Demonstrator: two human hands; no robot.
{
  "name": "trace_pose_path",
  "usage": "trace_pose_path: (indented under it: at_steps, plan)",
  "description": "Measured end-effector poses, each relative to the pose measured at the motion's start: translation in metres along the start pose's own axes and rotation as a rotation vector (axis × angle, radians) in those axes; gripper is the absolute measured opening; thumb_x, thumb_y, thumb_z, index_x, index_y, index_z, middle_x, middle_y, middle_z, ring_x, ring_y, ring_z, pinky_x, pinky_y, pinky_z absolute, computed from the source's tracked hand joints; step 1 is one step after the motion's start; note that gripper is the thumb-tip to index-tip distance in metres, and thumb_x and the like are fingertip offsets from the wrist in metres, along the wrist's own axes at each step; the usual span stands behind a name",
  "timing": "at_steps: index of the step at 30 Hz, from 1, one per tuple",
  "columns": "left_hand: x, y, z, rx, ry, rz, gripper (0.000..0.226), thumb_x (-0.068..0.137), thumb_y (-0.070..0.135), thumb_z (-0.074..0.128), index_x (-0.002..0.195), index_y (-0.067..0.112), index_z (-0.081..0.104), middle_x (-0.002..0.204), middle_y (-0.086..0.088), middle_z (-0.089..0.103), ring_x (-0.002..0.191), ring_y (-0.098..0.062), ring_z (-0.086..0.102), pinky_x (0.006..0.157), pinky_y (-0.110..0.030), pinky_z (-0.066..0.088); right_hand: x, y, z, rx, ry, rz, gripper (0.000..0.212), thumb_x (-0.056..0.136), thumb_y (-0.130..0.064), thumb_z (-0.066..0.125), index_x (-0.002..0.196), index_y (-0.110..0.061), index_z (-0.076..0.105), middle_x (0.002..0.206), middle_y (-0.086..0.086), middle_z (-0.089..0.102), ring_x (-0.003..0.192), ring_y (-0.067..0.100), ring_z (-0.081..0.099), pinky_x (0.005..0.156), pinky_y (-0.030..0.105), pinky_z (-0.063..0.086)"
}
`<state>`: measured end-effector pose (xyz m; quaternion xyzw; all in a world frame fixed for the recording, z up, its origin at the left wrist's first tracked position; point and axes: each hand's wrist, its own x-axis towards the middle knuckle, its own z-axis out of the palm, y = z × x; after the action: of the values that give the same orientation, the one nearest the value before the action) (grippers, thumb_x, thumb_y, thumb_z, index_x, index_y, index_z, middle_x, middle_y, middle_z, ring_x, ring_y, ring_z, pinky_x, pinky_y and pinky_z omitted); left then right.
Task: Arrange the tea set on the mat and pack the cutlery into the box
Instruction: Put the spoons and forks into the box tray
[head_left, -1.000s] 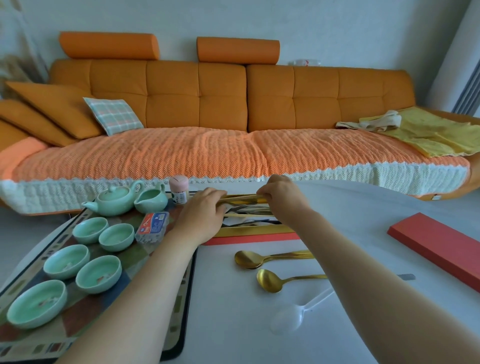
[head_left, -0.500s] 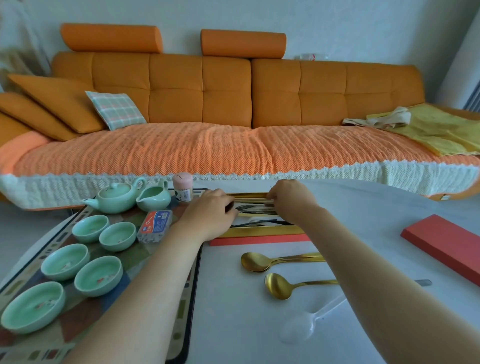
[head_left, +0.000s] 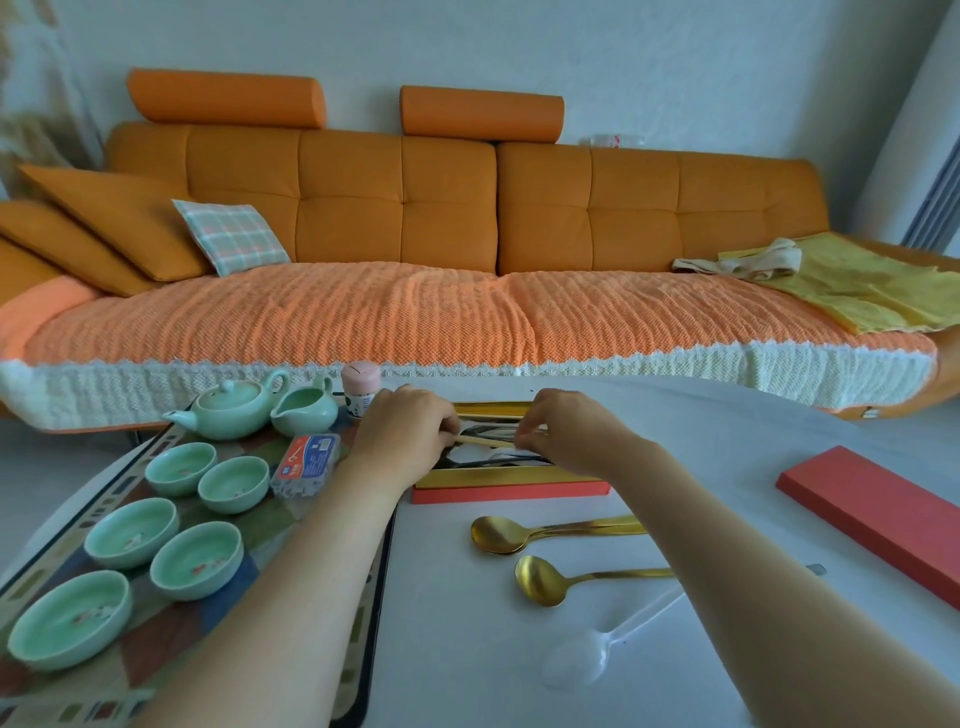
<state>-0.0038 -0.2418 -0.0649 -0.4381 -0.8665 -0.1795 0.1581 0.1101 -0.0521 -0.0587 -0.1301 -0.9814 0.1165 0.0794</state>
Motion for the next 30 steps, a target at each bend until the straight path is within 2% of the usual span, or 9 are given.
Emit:
trace_pose_path:
  at_steps: [4,7,9,12,15,19,23,26,30]
  plan:
    - [0.005,-0.001,0.001,-0.059,0.046,0.017,0.012,0.094,0.028,0.061,0.092,0.025,0.073,0.096,0.007,0.069,0.095,-0.017,0.056,0.079,-0.034,0.041,0.000,0.002,-0.001,0.008,-0.022,-0.008,0.022,0.099,-0.032,0.056,0.112,-0.026,0.072,0.114,-0.006,0.063,0.100,0.015,0.057,0.081,0.028,0.045]
    - [0.009,-0.005,0.005,-0.165,0.138,-0.043,0.010,0.094,0.023,0.062,0.092,0.023,0.072,0.095,0.008,0.069,0.097,-0.018,0.057,0.080,-0.037,0.044,0.004,0.002,-0.004,0.053,0.077,-0.026,0.024,0.101,-0.025,0.052,0.116,-0.020,0.070,0.116,-0.004,0.064,0.100,0.016,0.060,0.081,0.027,0.046]
    - [0.010,-0.006,0.007,-0.196,0.215,-0.068,0.012,0.095,0.019,0.061,0.102,0.020,0.071,0.104,0.004,0.067,0.104,-0.020,0.055,0.083,-0.036,0.044,0.008,0.003,-0.004,0.068,0.210,-0.050,0.023,0.101,-0.023,0.053,0.113,-0.018,0.071,0.111,-0.002,0.064,0.095,0.016,0.059,0.079,0.030,0.049]
    - [0.010,-0.006,0.008,-0.210,0.262,-0.099,0.028,0.096,0.015,0.058,0.124,0.017,0.062,0.121,-0.002,0.058,0.118,-0.021,0.047,0.093,-0.034,0.040,0.015,0.008,0.000,-0.019,0.379,-0.088,0.021,0.099,-0.017,0.056,0.108,-0.017,0.075,0.105,0.000,0.066,0.097,0.021,0.058,0.074,0.039,0.052]
    - [0.010,-0.007,0.010,-0.232,0.191,-0.086,0.032,0.099,0.018,0.051,0.131,0.016,0.057,0.128,-0.002,0.054,0.124,-0.020,0.043,0.100,-0.034,0.036,0.021,0.009,0.004,-0.141,0.365,-0.071,0.024,0.099,-0.014,0.054,0.105,-0.022,0.076,0.102,0.000,0.067,0.099,0.024,0.056,0.070,0.036,0.050]
    - [0.007,-0.008,0.017,-0.241,0.000,-0.059,0.039,0.100,0.029,0.045,0.138,0.020,0.053,0.137,0.005,0.050,0.130,-0.017,0.040,0.106,-0.035,0.034,0.030,0.006,0.013,-0.224,0.297,-0.048,0.030,0.098,-0.010,0.052,0.098,-0.026,0.076,0.097,-0.003,0.063,0.098,0.023,0.055,0.063,0.029,0.041]
    - [0.005,-0.009,0.025,-0.148,-0.152,-0.060,0.045,0.100,0.044,0.039,0.136,0.023,0.055,0.137,0.005,0.052,0.128,-0.019,0.042,0.107,-0.041,0.035,0.035,0.000,0.017,-0.150,0.285,0.027,0.025,0.097,-0.012,0.056,0.103,-0.026,0.076,0.104,-0.003,0.064,0.101,0.019,0.058,0.068,0.030,0.048]
    - [0.006,-0.007,0.025,-0.080,-0.170,-0.051,0.048,0.098,0.050,0.037,0.134,0.025,0.056,0.135,0.004,0.054,0.126,-0.020,0.043,0.106,-0.042,0.035,0.037,0.001,0.017,-0.125,0.309,0.091,0.021,0.094,-0.012,0.059,0.097,-0.025,0.075,0.102,-0.003,0.064,0.098,0.019,0.059,0.068,0.029,0.047]
    - [0.005,-0.002,0.021,-0.043,-0.204,-0.024,0.049,0.096,0.054,0.039,0.135,0.028,0.053,0.133,0.003,0.054,0.123,-0.020,0.045,0.103,-0.039,0.035,0.035,0.001,0.014,-0.146,0.236,0.087,0.022,0.096,-0.012,0.058,0.101,-0.025,0.075,0.106,-0.003,0.064,0.102,0.019,0.058,0.080,0.033,0.053]
